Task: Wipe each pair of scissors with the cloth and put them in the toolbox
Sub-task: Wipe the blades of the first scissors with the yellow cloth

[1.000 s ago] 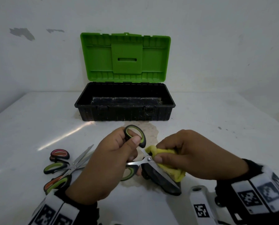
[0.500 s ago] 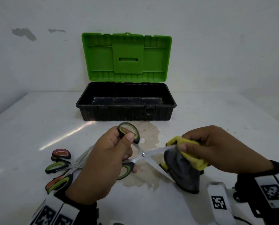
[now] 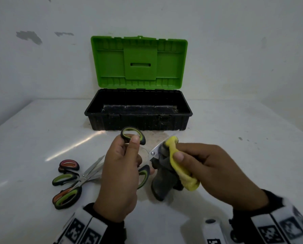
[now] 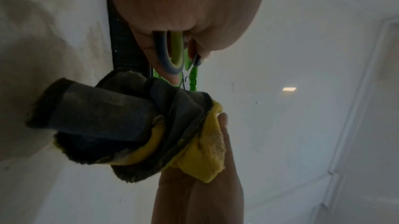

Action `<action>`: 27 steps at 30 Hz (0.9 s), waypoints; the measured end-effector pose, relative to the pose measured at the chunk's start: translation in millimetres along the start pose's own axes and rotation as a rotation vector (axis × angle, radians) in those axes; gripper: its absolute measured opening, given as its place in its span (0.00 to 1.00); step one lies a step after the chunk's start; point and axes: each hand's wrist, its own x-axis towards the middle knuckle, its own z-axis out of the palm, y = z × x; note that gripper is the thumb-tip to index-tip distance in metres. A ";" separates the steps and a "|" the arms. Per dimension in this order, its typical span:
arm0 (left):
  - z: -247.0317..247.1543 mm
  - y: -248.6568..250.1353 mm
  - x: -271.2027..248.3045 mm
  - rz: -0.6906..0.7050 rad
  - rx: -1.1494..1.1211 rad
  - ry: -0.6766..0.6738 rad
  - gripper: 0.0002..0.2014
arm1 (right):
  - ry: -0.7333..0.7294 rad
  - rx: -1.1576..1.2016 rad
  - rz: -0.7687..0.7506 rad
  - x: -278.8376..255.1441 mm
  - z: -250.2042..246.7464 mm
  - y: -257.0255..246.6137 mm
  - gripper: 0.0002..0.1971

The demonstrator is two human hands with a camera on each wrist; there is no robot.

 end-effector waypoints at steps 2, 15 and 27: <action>0.9 1.3 -1.0 0.013 -0.004 0.013 0.10 | 0.017 -0.042 -0.011 0.7 9.0 0.3 0.17; 1.4 -10.8 -2.6 0.255 0.122 0.003 0.09 | 0.235 -0.110 0.310 17.5 29.1 3.0 0.16; 6.0 -8.4 -7.8 0.218 0.098 0.000 0.08 | 0.233 -0.002 0.266 10.0 17.3 2.6 0.16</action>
